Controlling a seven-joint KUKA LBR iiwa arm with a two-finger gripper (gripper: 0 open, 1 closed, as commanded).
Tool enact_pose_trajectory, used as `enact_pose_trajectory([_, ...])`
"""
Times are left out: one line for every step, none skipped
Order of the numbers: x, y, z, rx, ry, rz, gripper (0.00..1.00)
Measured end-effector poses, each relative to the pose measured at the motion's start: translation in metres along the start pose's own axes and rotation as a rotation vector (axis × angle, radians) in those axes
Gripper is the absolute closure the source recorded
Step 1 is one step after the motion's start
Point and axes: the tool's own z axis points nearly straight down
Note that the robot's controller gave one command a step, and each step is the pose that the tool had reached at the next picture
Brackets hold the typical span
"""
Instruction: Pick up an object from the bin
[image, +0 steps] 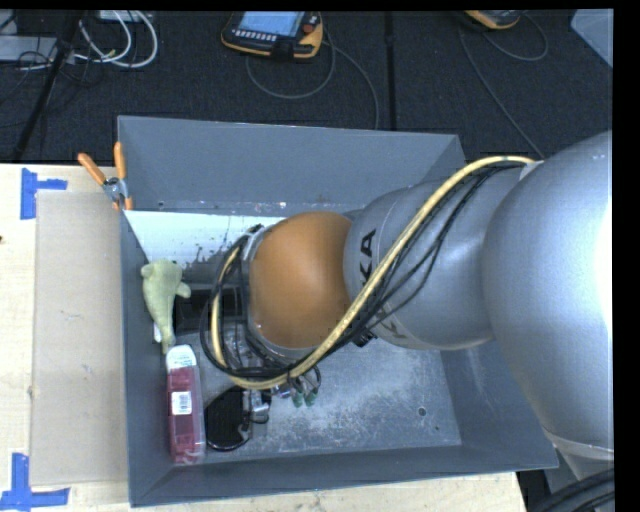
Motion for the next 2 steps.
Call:
enact_pose_trajectory([0.006,-0.003,0.048,0.002,0.014,-0.155,0.0])
enact_pose_trajectory([0.012,-0.001,0.014,-0.001,0.003,-0.351,0.0])
